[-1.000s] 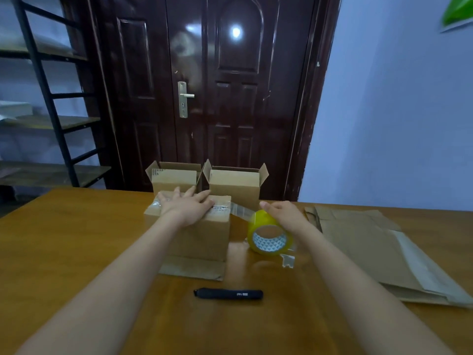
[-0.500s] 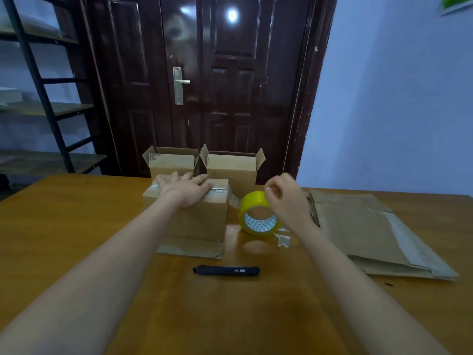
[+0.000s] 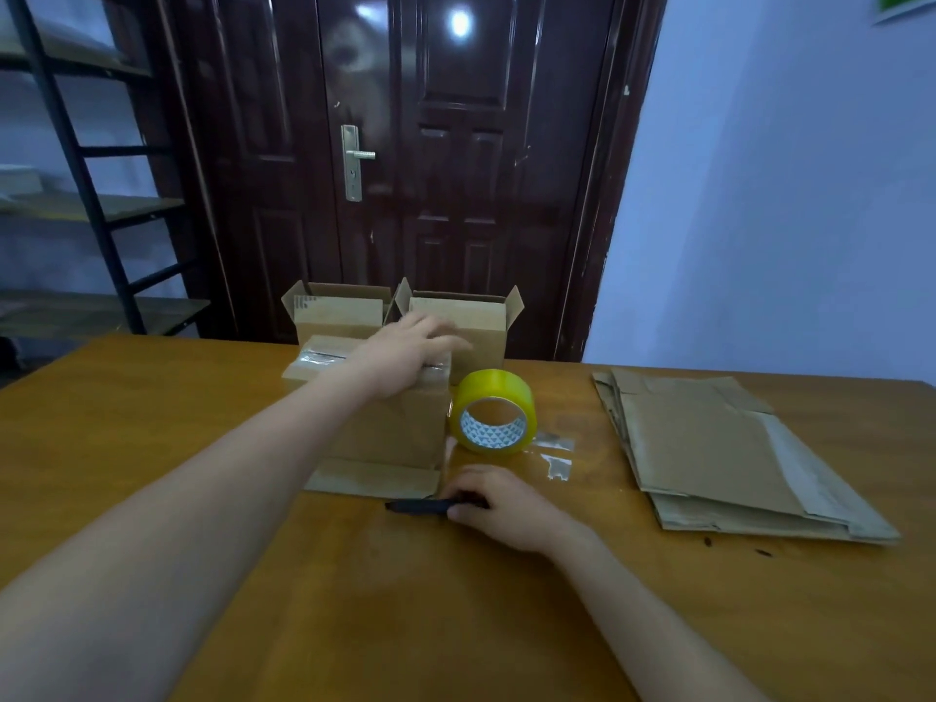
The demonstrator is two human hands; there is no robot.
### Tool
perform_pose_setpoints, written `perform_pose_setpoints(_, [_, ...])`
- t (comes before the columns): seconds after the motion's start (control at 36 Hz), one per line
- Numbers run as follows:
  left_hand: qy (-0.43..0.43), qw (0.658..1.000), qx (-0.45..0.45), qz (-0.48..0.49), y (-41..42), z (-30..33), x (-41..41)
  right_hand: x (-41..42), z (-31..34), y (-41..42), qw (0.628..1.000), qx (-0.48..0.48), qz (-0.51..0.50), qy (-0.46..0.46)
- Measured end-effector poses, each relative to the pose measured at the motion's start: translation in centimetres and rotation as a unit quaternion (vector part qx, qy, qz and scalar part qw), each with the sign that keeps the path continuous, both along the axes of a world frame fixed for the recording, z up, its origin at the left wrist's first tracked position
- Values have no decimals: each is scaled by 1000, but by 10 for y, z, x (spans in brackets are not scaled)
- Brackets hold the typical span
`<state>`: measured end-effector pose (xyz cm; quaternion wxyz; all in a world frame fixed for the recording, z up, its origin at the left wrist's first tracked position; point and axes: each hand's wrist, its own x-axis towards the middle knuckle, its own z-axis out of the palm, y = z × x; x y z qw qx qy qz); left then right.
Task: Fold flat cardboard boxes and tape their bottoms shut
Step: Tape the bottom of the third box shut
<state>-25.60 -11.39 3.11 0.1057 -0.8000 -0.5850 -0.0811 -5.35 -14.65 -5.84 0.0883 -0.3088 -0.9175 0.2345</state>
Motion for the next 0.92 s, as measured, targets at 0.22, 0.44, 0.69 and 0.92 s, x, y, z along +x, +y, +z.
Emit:
perform_pose_setpoints(0.22, [54,990,-125,-37,15,16,9,22,-11,7,979,-16,-112,172])
perform_pose_setpoints(0.44, [23,980,-199,10,22,21,24,33,-18,12,924,-78,-166,335])
perform_pose_setpoints(0.69, [58,974,-217,30,26,18,31,24,-16,8,921,-92,-190,326])
perform_pose_setpoints(0.92, [73,972,-222,33,26,21,34,20,-12,3,931,-68,-185,308])
